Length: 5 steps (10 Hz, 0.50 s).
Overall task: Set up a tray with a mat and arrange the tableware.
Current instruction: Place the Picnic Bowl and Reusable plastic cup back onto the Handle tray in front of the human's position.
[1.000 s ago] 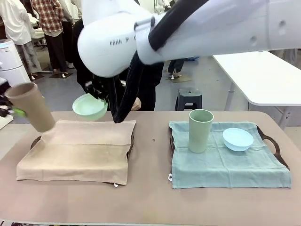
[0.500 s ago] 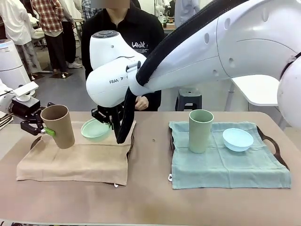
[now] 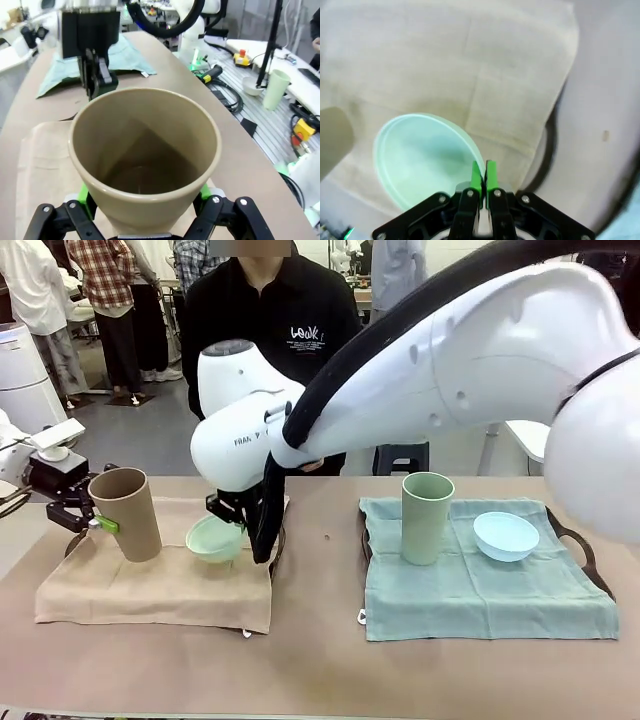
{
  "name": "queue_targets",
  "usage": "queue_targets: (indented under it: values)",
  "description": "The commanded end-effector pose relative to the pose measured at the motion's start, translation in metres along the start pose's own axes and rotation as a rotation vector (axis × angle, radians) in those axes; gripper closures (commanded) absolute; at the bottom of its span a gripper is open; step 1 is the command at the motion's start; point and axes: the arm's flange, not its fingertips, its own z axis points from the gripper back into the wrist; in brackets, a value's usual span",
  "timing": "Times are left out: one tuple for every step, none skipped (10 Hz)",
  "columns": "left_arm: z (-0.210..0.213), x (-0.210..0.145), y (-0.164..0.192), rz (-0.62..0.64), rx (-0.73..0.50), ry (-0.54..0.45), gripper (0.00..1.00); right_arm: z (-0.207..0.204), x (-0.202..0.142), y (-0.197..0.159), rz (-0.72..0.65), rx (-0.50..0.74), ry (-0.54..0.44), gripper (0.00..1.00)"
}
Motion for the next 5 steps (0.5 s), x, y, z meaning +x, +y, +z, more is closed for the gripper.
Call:
queue_targets:
  values:
    - [-0.009,-0.009,0.006,-0.011,-0.016,-0.002,0.12,-0.012,0.012,0.006,0.016,0.009,-0.008,0.96]
    - [-0.016,-0.015,0.008,-0.004,-0.023,-0.007,0.12,-0.017,0.013,0.006,0.022,0.017,-0.022,0.96]
    - [-0.02,-0.019,0.01,-0.002,-0.028,-0.015,0.12,-0.022,0.015,0.004,0.026,0.033,-0.041,0.96]
    - [-0.021,-0.02,0.011,-0.005,-0.025,-0.017,0.12,-0.027,0.015,0.004,0.027,0.051,-0.049,0.96]
    - [-0.021,-0.023,0.012,-0.007,-0.023,-0.021,0.12,-0.032,0.015,0.003,0.021,0.059,-0.046,0.96]
